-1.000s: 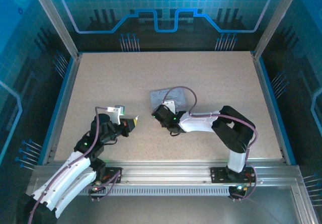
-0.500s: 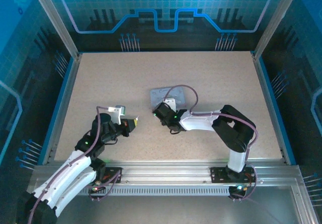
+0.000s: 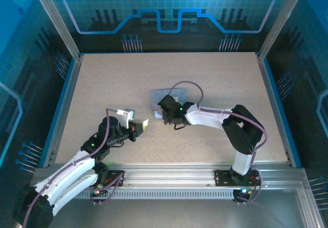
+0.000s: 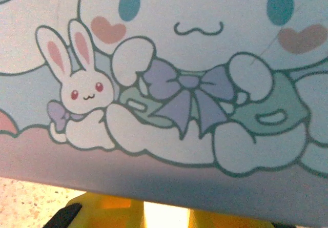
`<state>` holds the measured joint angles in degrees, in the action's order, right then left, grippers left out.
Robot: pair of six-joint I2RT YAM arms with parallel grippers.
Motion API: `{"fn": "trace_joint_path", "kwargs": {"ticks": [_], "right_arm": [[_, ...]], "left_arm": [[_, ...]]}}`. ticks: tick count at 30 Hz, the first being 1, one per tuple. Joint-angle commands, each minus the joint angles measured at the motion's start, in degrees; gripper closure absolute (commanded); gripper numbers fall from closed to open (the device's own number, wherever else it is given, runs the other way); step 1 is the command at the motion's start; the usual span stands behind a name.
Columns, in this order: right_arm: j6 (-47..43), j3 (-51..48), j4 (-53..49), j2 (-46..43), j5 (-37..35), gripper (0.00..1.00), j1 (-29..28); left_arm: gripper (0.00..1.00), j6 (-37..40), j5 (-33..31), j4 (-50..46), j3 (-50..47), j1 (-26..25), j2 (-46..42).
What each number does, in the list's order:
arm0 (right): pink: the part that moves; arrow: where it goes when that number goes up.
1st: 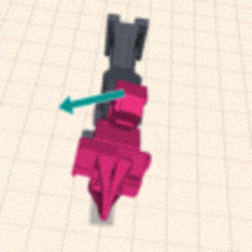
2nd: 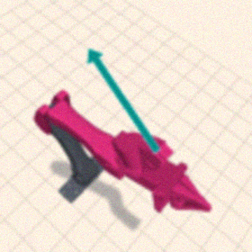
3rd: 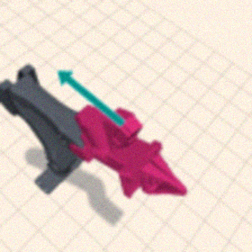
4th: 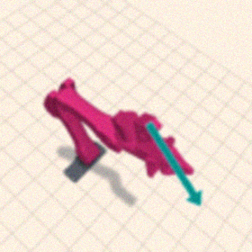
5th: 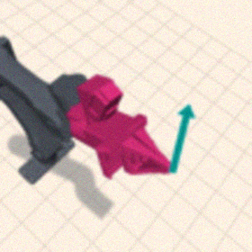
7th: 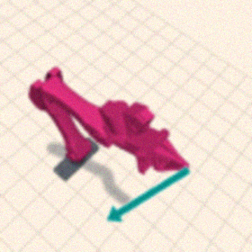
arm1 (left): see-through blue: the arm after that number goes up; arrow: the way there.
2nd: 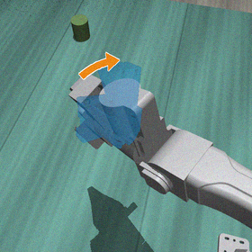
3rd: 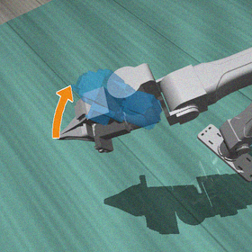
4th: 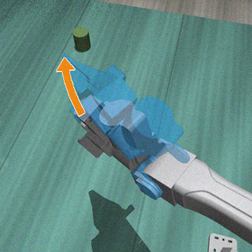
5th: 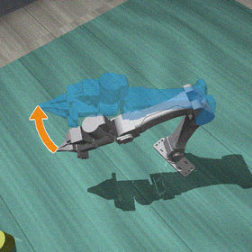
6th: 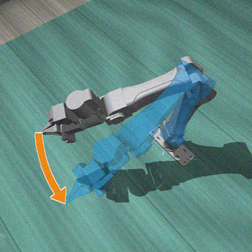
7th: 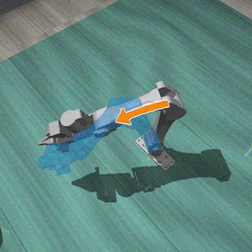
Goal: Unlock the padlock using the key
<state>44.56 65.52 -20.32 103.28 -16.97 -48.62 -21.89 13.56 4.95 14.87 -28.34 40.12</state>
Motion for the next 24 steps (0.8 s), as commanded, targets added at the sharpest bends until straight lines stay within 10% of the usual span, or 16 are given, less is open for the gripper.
{"fn": "trace_joint_path", "kwargs": {"ticks": [1,24], "right_arm": [[-0.4,2.2,-3.1,-2.3,5.8,0.89,1.3],[-1.1,1.2,-4.0,-9.7,27.6,0.94,11.7]], "left_arm": [[1.0,3.7,0.9,6.3,-1.8,-3.6,2.1],[1.0,4.9,0.1,51.8,-2.5,-10.6,39.5]]}}
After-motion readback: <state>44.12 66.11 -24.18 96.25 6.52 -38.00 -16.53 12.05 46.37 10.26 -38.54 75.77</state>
